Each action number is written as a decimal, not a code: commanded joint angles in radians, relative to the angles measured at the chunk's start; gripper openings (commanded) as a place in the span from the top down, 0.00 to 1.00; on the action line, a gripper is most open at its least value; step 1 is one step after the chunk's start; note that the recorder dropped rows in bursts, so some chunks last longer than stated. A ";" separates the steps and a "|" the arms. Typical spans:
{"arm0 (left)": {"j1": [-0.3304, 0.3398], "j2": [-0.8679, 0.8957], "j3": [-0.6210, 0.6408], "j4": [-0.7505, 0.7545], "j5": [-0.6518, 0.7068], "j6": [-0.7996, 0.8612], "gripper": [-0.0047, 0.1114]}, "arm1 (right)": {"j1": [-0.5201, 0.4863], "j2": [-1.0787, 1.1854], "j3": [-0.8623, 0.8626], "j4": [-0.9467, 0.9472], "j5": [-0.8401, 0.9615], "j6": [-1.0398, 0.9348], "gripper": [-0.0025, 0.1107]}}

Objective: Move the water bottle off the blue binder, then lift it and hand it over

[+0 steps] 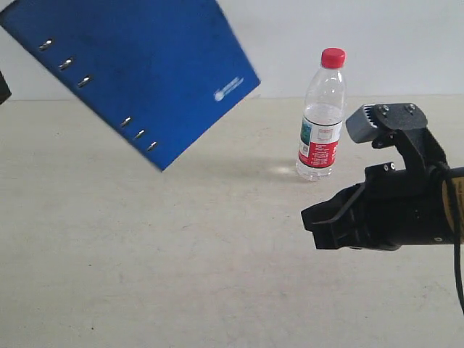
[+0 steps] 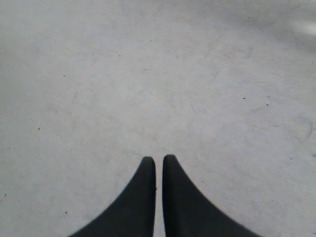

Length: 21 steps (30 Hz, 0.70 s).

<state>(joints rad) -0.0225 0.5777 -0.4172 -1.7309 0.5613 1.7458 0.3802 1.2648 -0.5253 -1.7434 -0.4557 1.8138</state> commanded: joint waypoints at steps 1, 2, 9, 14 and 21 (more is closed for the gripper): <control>0.002 0.004 -0.007 -0.014 -0.019 -0.013 0.15 | -0.002 -0.011 0.004 -0.001 0.011 -0.011 0.97; 0.002 0.004 -0.007 -0.014 -0.019 -0.026 0.19 | -0.002 -0.017 0.004 -0.001 0.011 -0.011 0.97; 0.002 -0.081 -0.007 0.087 -0.058 -0.105 0.90 | -0.002 -0.322 0.004 -0.001 0.033 0.005 0.98; 0.002 -0.263 -0.005 0.086 -0.485 -0.255 0.92 | -0.002 -0.794 0.004 -0.001 0.151 0.009 0.98; 0.002 -0.525 0.122 0.071 -0.711 -0.251 0.92 | -0.002 -1.265 0.150 -0.001 0.260 0.022 0.98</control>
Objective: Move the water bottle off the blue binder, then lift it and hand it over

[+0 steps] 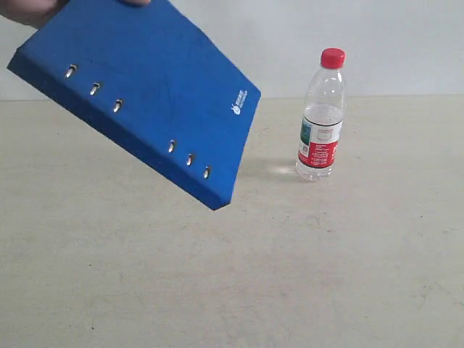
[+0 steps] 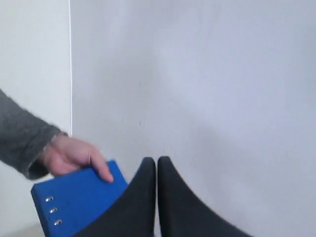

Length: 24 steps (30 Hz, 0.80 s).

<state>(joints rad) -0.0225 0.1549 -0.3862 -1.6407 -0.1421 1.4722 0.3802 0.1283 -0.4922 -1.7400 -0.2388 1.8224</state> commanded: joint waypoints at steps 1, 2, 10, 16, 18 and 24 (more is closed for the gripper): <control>0.002 -0.116 0.126 -0.022 0.033 0.029 0.92 | 0.002 -0.128 0.143 -0.004 0.043 0.030 0.98; 0.002 -0.138 0.158 -0.027 0.068 0.013 0.92 | 0.002 -0.128 0.186 -0.004 0.037 0.040 0.98; 0.002 -0.151 0.365 -0.009 0.111 0.009 0.92 | -0.002 0.049 0.445 0.045 0.260 0.062 0.98; 0.002 -0.153 0.386 -0.009 0.109 0.009 0.92 | -0.002 0.067 0.492 0.213 0.385 0.133 0.98; 0.002 -0.153 0.386 -0.009 0.109 0.009 0.92 | -0.002 0.067 0.492 0.213 0.361 0.159 0.98; 0.002 -0.153 0.386 -0.009 0.109 0.009 0.92 | -0.002 0.067 0.492 0.213 0.328 0.169 0.98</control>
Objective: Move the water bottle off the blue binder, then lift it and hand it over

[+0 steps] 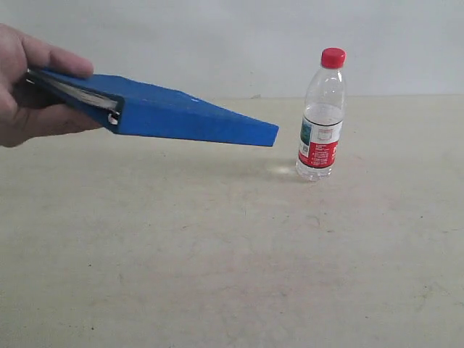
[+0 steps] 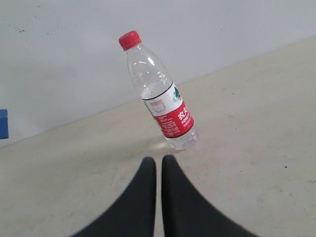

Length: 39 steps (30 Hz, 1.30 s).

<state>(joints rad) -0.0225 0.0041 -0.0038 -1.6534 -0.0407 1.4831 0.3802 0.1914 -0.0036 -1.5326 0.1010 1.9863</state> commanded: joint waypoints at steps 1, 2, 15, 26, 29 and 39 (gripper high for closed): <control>0.002 -0.002 0.004 0.004 0.008 -0.002 0.92 | -0.002 0.004 0.004 0.006 -0.012 -0.003 0.98; 0.002 -0.002 0.004 0.004 0.008 -0.002 0.92 | -0.002 0.004 0.004 0.006 -0.010 -0.005 0.98; 0.002 -0.002 0.004 0.004 0.008 -0.002 0.92 | 0.050 0.004 0.004 0.029 -0.129 0.032 0.98; 0.002 -0.002 0.004 0.004 0.008 -0.002 0.92 | 0.050 -0.001 -0.009 1.314 -0.432 -1.384 0.98; 0.002 -0.002 0.004 0.004 0.008 -0.002 0.92 | 0.050 -0.018 -0.009 1.322 -0.598 -1.508 0.98; 0.002 -0.002 0.004 0.004 0.008 -0.002 0.92 | 0.042 -0.034 -0.009 1.176 -0.321 -1.446 0.98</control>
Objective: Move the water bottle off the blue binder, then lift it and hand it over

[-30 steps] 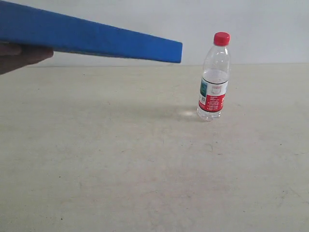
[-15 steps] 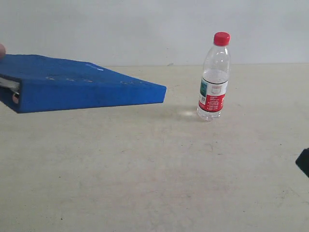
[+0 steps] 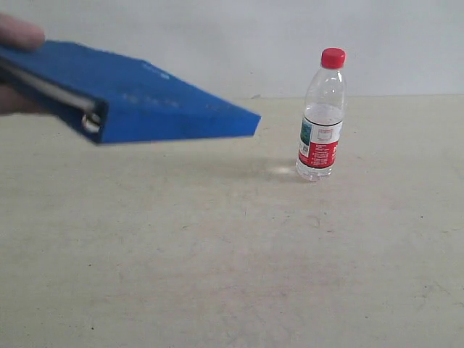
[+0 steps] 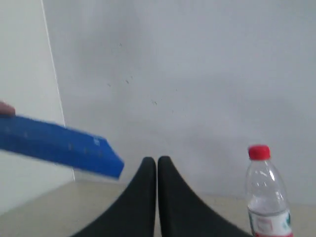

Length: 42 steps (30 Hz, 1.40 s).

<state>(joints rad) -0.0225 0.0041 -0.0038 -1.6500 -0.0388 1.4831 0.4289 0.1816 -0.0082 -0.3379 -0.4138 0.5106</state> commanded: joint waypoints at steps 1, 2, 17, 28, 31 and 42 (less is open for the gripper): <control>0.002 -0.002 0.004 0.001 0.006 -0.002 0.92 | -0.024 -0.045 -0.005 -0.018 0.264 0.046 0.98; 0.002 -0.002 0.004 0.001 0.006 -0.002 0.92 | -0.052 -0.070 -0.005 -0.018 0.319 0.073 0.98; 0.002 -0.004 0.004 0.001 0.005 0.000 0.92 | -0.258 -0.182 -0.003 0.083 0.789 0.027 0.98; 0.002 -0.004 0.004 0.001 0.005 0.000 0.92 | -0.258 -0.182 -0.003 0.679 0.392 -0.546 0.98; 0.002 -0.004 0.004 0.001 0.005 0.000 0.92 | -0.258 -0.182 0.001 0.794 0.462 -0.813 0.98; 0.002 -0.004 0.004 0.001 0.005 0.000 0.92 | -0.260 -0.182 0.008 0.326 0.720 -0.502 0.98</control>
<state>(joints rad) -0.0225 0.0034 -0.0005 -1.6500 -0.0388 1.4831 0.1707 0.0040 0.0000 0.0411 0.2861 -0.0340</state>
